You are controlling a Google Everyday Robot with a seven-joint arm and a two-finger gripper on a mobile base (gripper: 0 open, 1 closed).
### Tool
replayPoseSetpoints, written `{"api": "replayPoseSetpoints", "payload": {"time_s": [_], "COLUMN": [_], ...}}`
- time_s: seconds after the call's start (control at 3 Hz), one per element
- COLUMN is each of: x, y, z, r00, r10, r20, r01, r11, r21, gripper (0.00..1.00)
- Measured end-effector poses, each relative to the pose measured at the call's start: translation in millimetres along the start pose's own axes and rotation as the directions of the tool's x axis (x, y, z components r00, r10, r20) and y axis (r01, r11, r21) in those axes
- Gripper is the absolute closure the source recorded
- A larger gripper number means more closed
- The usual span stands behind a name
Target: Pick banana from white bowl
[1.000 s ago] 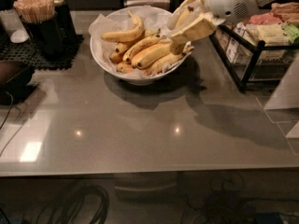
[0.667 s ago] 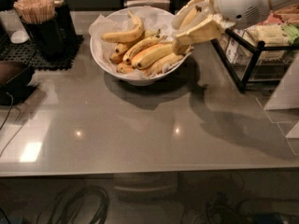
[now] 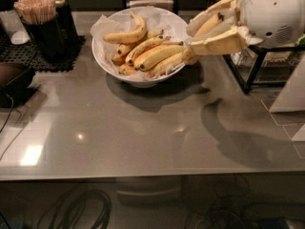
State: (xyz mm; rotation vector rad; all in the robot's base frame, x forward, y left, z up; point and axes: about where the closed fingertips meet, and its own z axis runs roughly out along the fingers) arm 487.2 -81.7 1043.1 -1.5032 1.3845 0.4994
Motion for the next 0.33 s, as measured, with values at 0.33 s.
{"api": "replayPoseSetpoints", "payload": {"time_s": [0.33], "x": [0.0], "y": [0.0], "z": [0.0], "r00": [1.0], "r10": [0.0], "r20": [0.0], "r01": [0.0], "r11": [1.0], "r21": [0.0], "gripper": [1.0]}}
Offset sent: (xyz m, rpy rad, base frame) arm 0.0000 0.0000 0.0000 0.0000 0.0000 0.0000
